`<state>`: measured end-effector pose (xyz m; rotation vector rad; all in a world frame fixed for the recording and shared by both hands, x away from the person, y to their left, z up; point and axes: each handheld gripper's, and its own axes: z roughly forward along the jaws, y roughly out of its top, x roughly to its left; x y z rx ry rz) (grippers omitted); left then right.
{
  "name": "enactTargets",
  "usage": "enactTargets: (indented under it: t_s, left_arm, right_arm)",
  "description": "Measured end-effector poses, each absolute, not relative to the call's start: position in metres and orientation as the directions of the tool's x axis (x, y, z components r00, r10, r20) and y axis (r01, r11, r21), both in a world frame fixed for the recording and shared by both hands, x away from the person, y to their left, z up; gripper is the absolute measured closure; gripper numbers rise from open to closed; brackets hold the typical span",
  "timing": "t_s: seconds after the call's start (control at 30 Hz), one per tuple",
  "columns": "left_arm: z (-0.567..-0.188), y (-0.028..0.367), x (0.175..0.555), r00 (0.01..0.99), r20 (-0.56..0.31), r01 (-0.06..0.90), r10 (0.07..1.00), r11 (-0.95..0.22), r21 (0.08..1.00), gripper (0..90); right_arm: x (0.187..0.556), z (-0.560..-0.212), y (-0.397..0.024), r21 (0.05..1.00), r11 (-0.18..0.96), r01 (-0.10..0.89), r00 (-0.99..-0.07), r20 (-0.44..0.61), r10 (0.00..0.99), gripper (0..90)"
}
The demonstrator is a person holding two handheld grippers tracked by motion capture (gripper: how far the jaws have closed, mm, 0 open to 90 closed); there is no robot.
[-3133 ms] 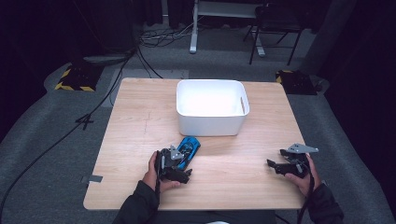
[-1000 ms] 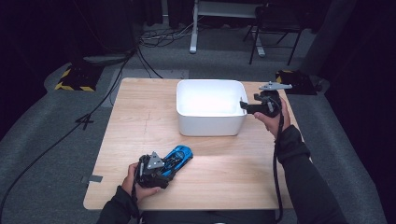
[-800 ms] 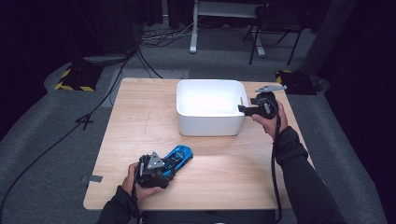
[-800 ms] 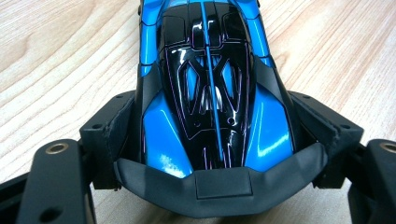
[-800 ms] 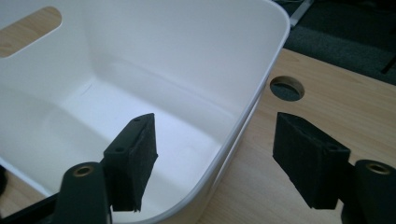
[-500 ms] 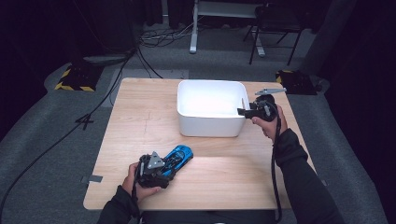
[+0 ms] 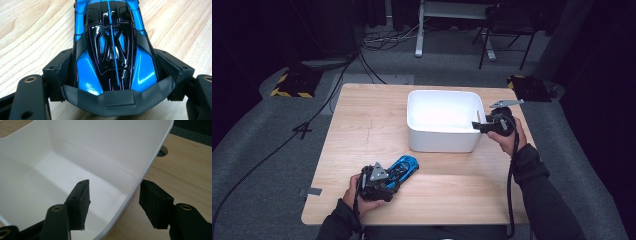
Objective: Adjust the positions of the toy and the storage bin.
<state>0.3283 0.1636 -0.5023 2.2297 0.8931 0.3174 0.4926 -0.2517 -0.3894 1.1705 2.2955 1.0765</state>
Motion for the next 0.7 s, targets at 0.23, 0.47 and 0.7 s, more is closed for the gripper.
enactTargets:
  t_s: [0.23, 0.47, 0.7]
  left_arm:
    - [-0.502, 0.164, 0.329, 0.734, -0.029, 0.507, 0.679, -0.518, 0.689, 23.5]
    - [-0.502, 0.164, 0.329, 0.734, -0.029, 0.507, 0.678, -0.519, 0.689, 23.5]
    - [-0.502, 0.164, 0.329, 0.734, -0.02, 0.501, 0.679, -0.52, 0.692, 23.4]
  right_arm:
    - [0.486, -0.391, -0.26, 0.765, 0.362, 0.533, -0.6, 0.039, 0.799, 40.7]
    - [0.483, -0.391, -0.265, 0.762, 0.378, 0.525, -0.608, 0.025, 0.794, 38.4]
    - [0.479, -0.386, -0.267, 0.786, 0.363, 0.501, -0.6, 0.013, 0.8, 33.5]
